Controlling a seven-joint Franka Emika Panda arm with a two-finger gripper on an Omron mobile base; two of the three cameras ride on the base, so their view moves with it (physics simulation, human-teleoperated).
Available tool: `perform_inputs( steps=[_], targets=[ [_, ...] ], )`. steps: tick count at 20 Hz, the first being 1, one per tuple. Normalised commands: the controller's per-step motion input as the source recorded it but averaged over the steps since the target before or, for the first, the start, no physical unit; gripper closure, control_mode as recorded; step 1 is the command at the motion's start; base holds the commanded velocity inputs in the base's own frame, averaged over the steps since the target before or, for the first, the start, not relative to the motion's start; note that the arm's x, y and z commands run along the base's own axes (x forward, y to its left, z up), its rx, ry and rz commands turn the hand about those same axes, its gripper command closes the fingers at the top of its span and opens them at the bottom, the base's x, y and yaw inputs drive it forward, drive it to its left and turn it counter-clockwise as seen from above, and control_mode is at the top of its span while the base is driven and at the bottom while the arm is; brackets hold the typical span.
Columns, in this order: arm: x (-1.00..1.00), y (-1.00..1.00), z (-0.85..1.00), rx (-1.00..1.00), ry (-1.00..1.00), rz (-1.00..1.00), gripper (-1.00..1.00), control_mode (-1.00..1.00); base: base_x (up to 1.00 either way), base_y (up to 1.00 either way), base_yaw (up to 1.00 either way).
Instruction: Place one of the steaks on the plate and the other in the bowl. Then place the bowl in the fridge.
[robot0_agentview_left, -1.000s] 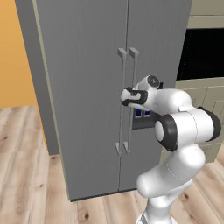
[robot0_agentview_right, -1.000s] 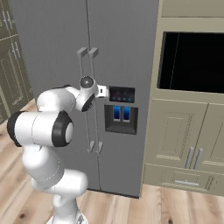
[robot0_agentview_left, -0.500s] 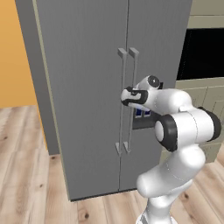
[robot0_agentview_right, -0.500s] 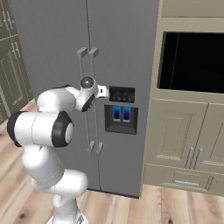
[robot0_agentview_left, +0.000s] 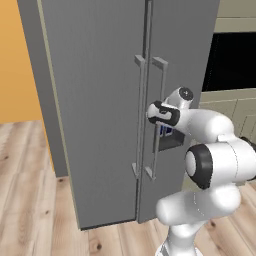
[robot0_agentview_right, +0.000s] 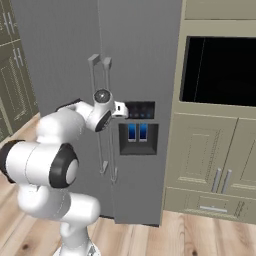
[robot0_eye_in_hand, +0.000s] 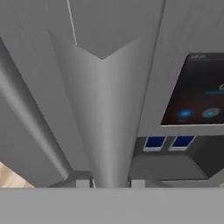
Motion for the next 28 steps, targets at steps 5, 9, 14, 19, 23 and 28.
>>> perform_inputs(
  steps=[5, 9, 14, 19, 23, 28],
  targets=[
    [-0.8, -0.52, 0.27, 0.05, 0.02, 0.01, 1.0, -1.0, 0.0, 0.0, 0.0],
    [-1.0, -0.61, 0.27, 0.03, 0.0, 0.0, 1.0, -1.0, 0.0, 0.0, 0.0],
    [-0.71, -0.69, 0.09, 0.05, 0.07, 0.0, 1.0, -1.0, 0.0, 0.0, 0.0],
    [-0.14, -0.45, 0.0, 0.01, 0.01, 0.07, 1.0, -1.0, 0.0, 0.0, 0.0],
    [-0.06, 0.0, 0.0, 0.0, 0.0, 0.01, -1.0, -1.0, 0.0, 0.0, 0.0],
    [-0.2, -0.34, 0.0, 0.03, 0.02, 0.02, -1.0, -1.0, 0.0, 0.0, 0.0]
  ],
)
